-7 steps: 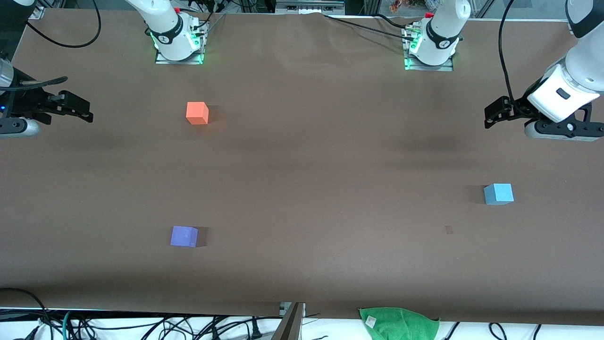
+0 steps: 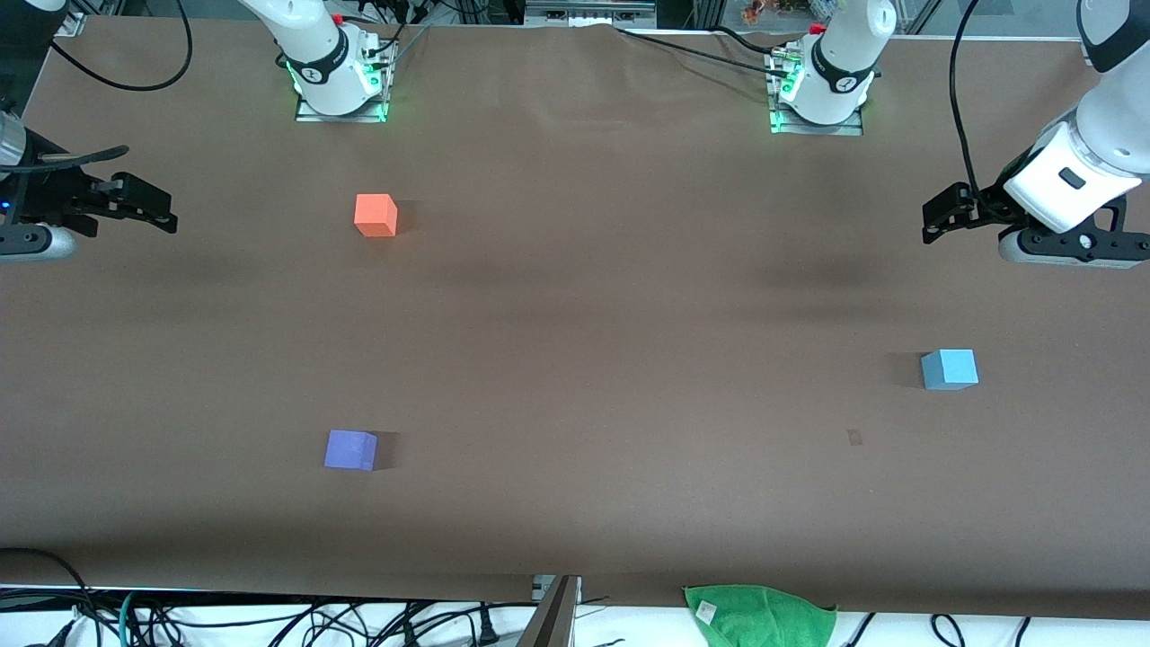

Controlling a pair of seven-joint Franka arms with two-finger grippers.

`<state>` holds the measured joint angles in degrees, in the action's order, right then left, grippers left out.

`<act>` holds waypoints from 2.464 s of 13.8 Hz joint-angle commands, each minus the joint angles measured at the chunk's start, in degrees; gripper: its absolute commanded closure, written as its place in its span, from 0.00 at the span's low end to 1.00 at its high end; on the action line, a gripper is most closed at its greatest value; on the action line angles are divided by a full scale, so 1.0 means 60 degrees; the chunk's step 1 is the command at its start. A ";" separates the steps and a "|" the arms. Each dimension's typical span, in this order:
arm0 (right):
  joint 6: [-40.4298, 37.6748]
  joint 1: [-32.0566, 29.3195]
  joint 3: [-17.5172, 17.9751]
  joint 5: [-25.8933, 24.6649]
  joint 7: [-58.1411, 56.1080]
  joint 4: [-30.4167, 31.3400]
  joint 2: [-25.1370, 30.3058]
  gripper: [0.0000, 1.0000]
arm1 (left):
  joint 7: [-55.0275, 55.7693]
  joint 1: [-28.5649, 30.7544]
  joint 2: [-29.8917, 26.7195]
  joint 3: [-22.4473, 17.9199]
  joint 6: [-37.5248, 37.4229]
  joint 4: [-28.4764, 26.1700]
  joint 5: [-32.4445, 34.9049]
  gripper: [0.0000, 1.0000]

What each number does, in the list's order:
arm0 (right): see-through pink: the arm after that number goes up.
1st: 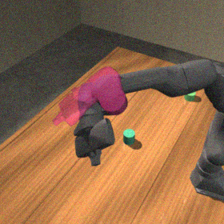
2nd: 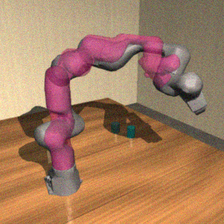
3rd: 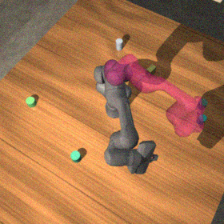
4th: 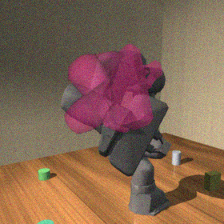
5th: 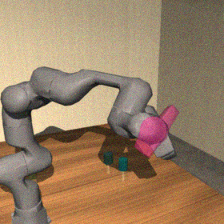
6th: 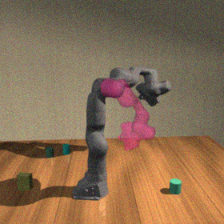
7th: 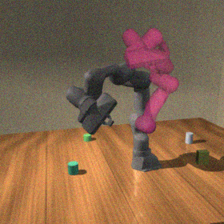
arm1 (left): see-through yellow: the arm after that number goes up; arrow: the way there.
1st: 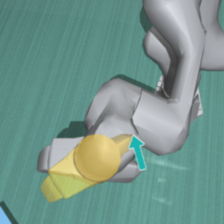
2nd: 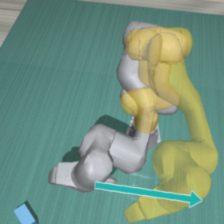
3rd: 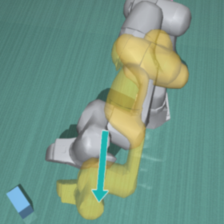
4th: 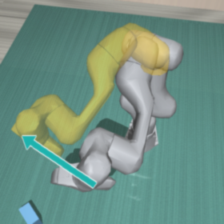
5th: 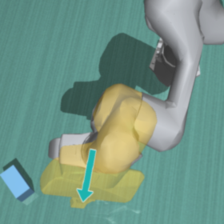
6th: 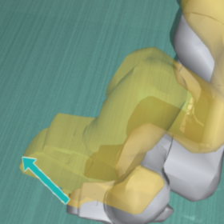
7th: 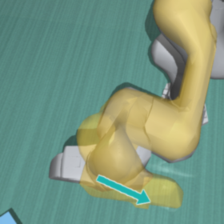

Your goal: Place blue block between orange and purple blocks

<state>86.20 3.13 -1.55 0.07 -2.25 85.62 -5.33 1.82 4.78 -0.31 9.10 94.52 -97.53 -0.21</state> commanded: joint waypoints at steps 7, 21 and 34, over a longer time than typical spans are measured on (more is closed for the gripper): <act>-0.0012 -0.0097 0.0053 -0.0012 -0.0065 -0.0047 0.0010 0.00 | 0.0062 0.0083 0.0184 0.0066 -0.0255 0.0332 0.0050 0.00; -0.0012 -0.0097 0.0053 -0.0012 -0.0065 -0.0047 0.0010 0.00 | -0.0011 0.0097 0.0988 0.0008 -0.0226 0.0725 0.0153 0.00; -0.0012 -0.0097 0.0067 -0.0012 -0.0065 -0.0047 0.0010 0.00 | -0.0699 0.1531 0.3289 -0.0036 0.2455 0.0936 0.1690 0.00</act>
<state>86.20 3.09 -1.56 0.07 -2.25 85.62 -5.34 -1.06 11.33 17.94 8.43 108.90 -91.31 8.73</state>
